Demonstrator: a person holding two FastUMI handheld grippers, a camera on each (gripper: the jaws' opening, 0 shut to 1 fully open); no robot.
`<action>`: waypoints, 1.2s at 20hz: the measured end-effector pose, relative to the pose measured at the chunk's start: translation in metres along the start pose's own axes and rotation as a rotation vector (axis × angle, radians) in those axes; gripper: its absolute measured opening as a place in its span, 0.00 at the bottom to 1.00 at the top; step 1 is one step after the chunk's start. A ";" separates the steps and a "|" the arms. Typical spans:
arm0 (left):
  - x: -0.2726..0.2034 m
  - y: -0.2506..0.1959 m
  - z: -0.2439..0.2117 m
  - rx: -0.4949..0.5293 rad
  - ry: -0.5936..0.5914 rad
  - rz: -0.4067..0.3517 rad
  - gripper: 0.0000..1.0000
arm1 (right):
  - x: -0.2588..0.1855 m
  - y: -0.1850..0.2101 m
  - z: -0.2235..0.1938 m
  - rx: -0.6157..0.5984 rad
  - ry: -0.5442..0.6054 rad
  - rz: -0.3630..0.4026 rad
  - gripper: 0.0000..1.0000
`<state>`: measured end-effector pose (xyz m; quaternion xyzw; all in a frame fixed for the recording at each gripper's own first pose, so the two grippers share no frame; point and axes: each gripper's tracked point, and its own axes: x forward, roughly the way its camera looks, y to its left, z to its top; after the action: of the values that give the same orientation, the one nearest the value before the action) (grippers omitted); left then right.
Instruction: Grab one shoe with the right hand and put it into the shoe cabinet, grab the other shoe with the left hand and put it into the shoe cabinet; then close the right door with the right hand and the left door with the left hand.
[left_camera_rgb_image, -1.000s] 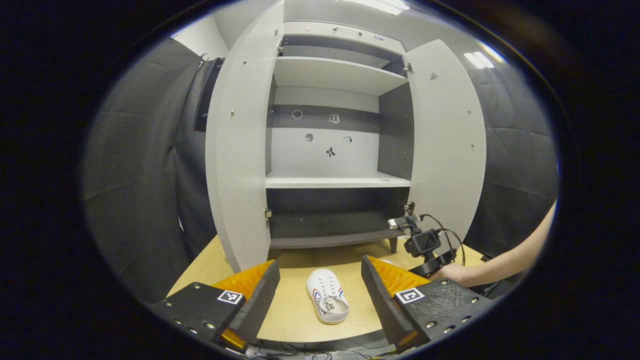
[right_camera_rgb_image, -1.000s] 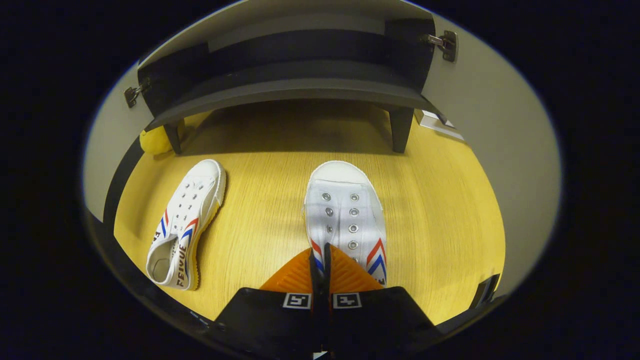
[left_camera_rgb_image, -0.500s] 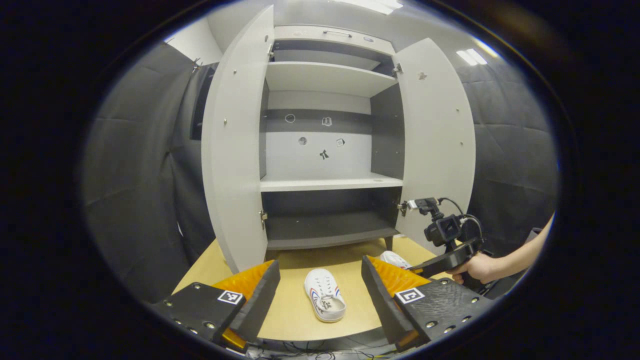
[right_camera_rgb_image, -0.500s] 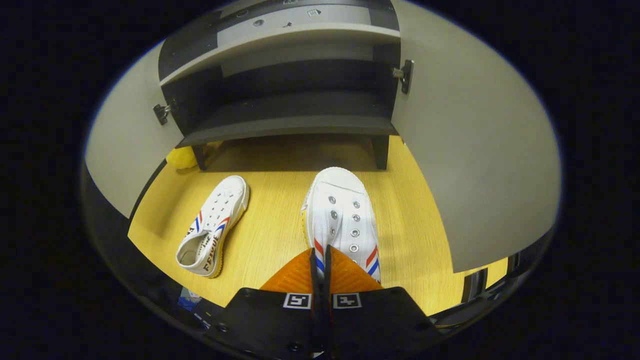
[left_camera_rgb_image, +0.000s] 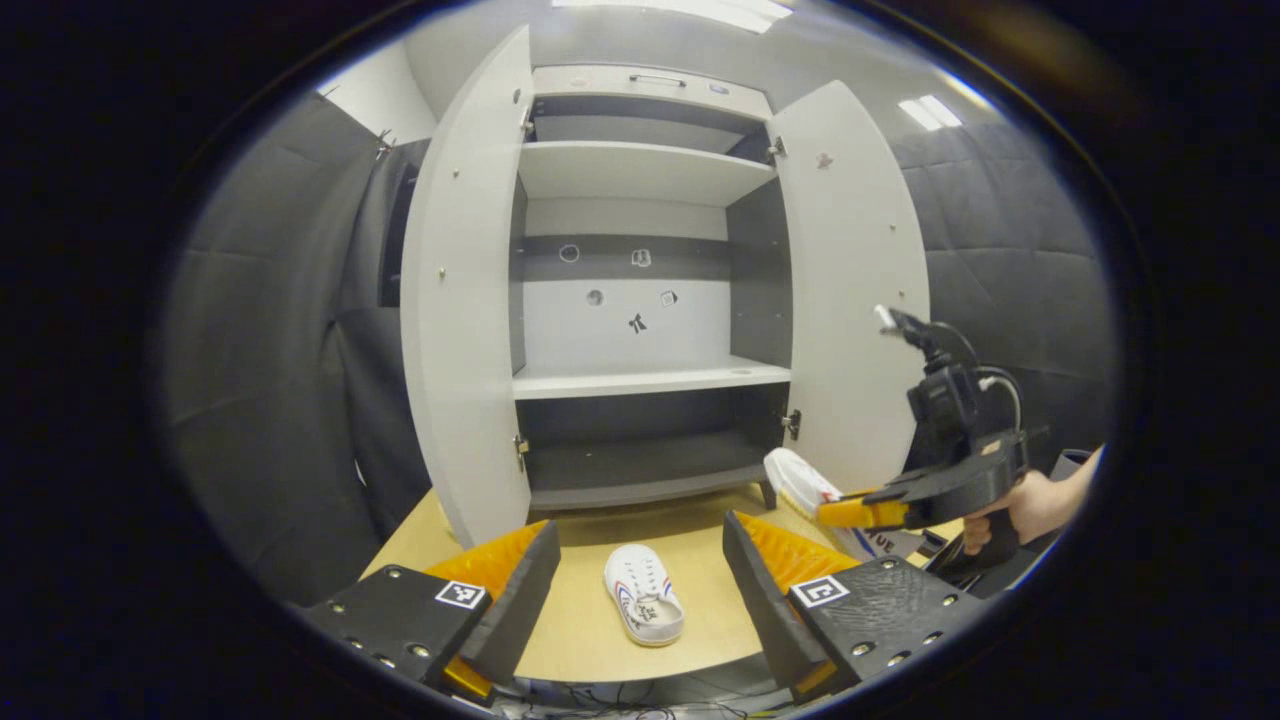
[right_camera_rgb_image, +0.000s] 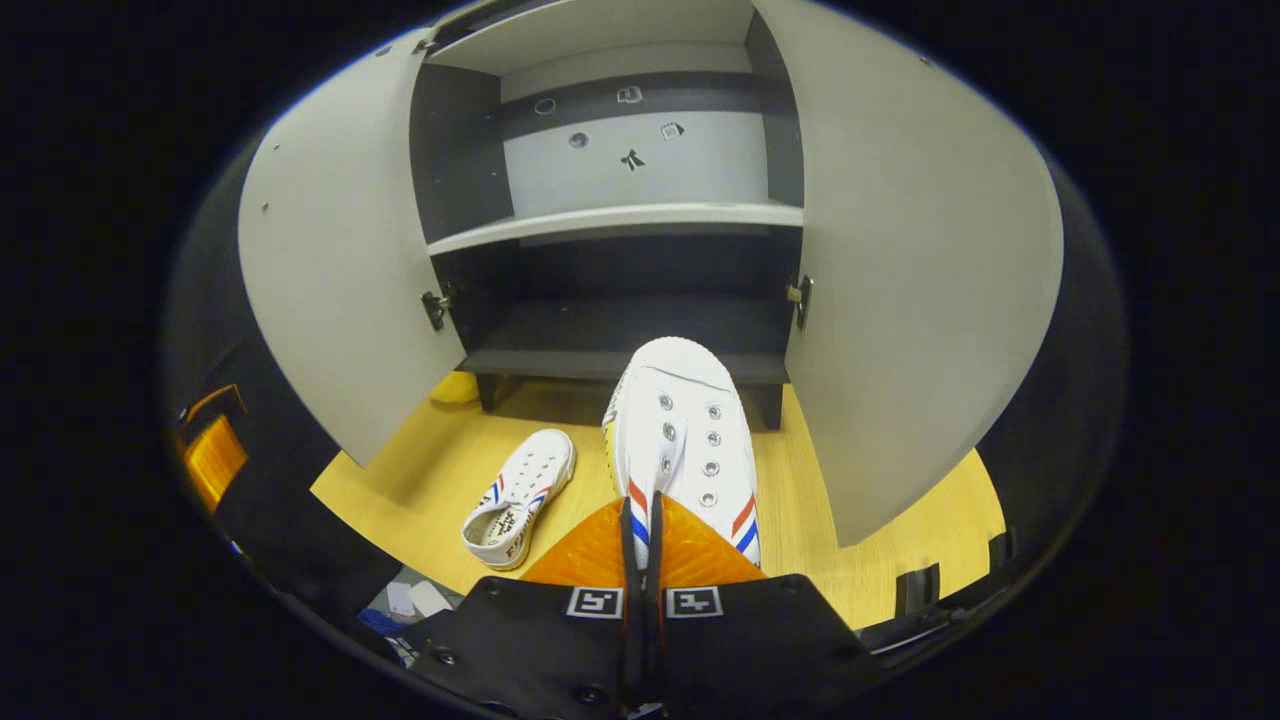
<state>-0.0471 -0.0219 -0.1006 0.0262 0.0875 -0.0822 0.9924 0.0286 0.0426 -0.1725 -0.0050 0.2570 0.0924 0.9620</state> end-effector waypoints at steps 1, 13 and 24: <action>-0.004 0.000 -0.001 0.000 0.001 0.002 0.94 | -0.007 0.004 0.012 0.022 -0.023 0.014 0.00; -0.007 0.002 0.018 0.084 -0.014 0.065 0.94 | 0.003 0.036 0.192 0.004 -0.346 0.093 0.01; 0.072 0.020 0.088 0.030 -0.061 0.061 0.94 | 0.092 0.014 0.325 0.003 -0.497 0.043 0.01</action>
<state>0.0407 -0.0194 -0.0261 0.0414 0.0553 -0.0539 0.9962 0.2647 0.0914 0.0649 0.0248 0.0128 0.1108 0.9935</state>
